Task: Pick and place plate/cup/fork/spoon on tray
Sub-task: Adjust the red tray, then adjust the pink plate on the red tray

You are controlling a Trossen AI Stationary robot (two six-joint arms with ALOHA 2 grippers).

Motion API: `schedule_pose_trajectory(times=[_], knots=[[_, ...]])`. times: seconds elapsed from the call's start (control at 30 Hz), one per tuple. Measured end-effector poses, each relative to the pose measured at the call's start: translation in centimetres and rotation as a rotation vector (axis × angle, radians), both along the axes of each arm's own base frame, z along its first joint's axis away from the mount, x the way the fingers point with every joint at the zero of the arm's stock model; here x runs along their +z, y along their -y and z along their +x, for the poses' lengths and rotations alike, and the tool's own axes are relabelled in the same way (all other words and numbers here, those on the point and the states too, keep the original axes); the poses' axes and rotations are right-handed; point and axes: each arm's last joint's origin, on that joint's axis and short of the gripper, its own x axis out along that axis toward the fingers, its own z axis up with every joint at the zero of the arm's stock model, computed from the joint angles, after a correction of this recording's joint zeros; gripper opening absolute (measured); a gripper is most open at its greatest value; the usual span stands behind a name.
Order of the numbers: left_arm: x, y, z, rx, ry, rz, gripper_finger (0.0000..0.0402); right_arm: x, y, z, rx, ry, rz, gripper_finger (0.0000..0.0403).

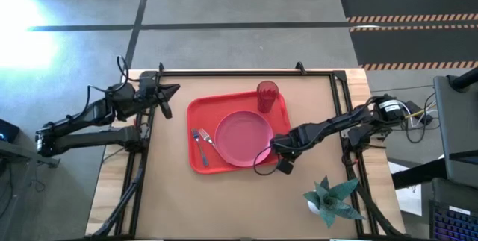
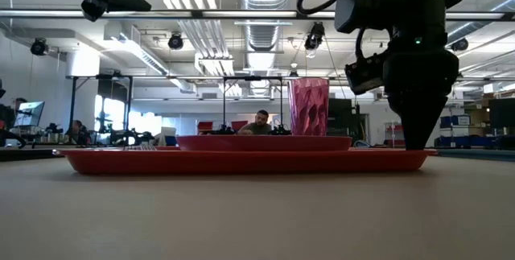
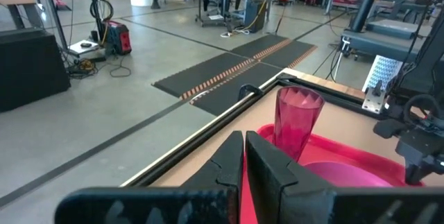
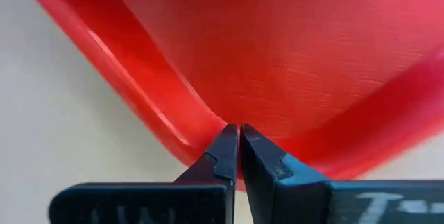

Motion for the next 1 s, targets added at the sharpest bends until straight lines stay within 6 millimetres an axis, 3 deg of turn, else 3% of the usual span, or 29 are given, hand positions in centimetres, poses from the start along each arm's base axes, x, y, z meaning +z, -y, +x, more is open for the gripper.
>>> schedule_pose_trajectory(times=[0.43,0.67,0.8,1.0], knots=[[0.4,0.2,-0.8,0.0,0.037,0.012,0.0,-1.0,-4.8,0.5,-0.02,0.048,0.148,0.0008],[0.3,0.2,-0.7,-0.001,0.031,0.009,0.0,-0.6,-4.9,-0.3,-0.026,0.014,0.097,0.0008],[0.1,0.2,-0.3,-0.021,0.015,-0.002,0.0,0.9,-4.6,-0.5,-0.036,0.08,0.075,0.0008],[-0.2,0.0,0.4,-0.032,-0.011,-0.026,0.0,5.6,-4.2,-0.2,-0.087,0.323,0.048,0.0008]])
